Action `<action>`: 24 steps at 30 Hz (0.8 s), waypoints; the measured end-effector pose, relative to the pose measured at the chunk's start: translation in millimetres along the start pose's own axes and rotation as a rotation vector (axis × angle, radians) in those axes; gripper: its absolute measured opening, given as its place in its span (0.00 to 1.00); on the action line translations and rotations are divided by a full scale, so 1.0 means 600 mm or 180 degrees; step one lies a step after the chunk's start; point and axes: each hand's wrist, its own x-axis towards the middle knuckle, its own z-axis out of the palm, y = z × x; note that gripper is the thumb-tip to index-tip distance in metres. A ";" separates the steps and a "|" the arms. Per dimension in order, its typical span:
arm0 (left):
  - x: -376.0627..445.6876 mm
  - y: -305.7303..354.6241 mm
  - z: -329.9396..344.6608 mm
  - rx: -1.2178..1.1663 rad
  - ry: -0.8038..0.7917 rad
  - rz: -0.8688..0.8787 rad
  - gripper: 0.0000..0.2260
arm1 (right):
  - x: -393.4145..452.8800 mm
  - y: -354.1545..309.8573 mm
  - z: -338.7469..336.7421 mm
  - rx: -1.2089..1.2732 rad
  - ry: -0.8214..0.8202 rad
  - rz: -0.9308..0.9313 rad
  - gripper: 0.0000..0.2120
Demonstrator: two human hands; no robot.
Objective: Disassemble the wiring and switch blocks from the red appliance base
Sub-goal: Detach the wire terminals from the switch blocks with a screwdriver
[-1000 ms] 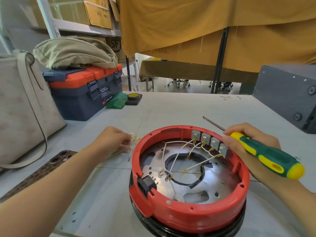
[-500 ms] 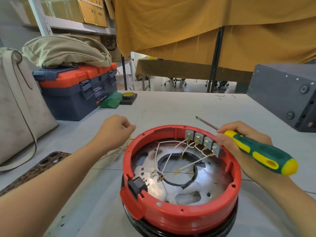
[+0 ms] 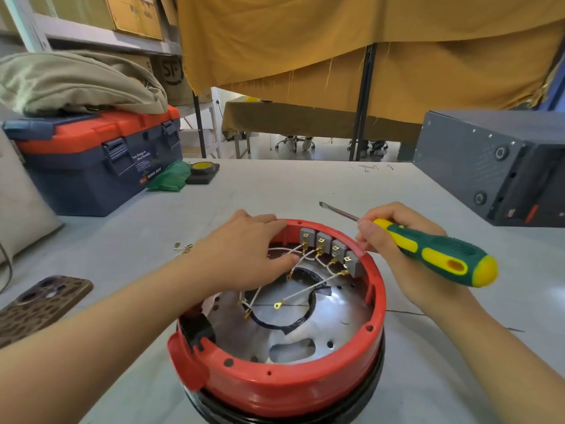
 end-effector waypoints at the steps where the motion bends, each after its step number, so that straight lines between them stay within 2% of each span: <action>1: 0.001 0.001 0.001 -0.0018 0.0005 0.0043 0.27 | 0.002 0.000 -0.002 -0.0017 0.0097 -0.0085 0.08; 4: 0.011 0.001 0.000 -0.0010 -0.0014 0.0133 0.29 | 0.003 0.000 -0.006 0.0068 0.0177 -0.0031 0.04; 8: 0.028 0.001 -0.003 0.0096 -0.0126 0.0214 0.32 | 0.005 -0.011 -0.014 0.0168 0.0308 -0.0063 0.08; 11: 0.037 0.007 -0.003 0.0120 -0.0236 0.0258 0.33 | 0.009 -0.019 -0.031 0.0407 0.0554 -0.0127 0.05; 15: 0.047 0.021 -0.006 0.0127 -0.0454 0.0212 0.35 | 0.014 -0.029 -0.052 0.0706 0.0816 -0.0118 0.07; 20: 0.044 0.043 0.012 0.0195 -0.0225 0.0164 0.34 | 0.016 -0.036 -0.066 0.0718 0.0633 -0.0247 0.09; 24: 0.037 0.045 0.022 -0.0057 -0.0065 0.0260 0.33 | 0.013 -0.039 -0.059 0.0230 0.0393 -0.0320 0.10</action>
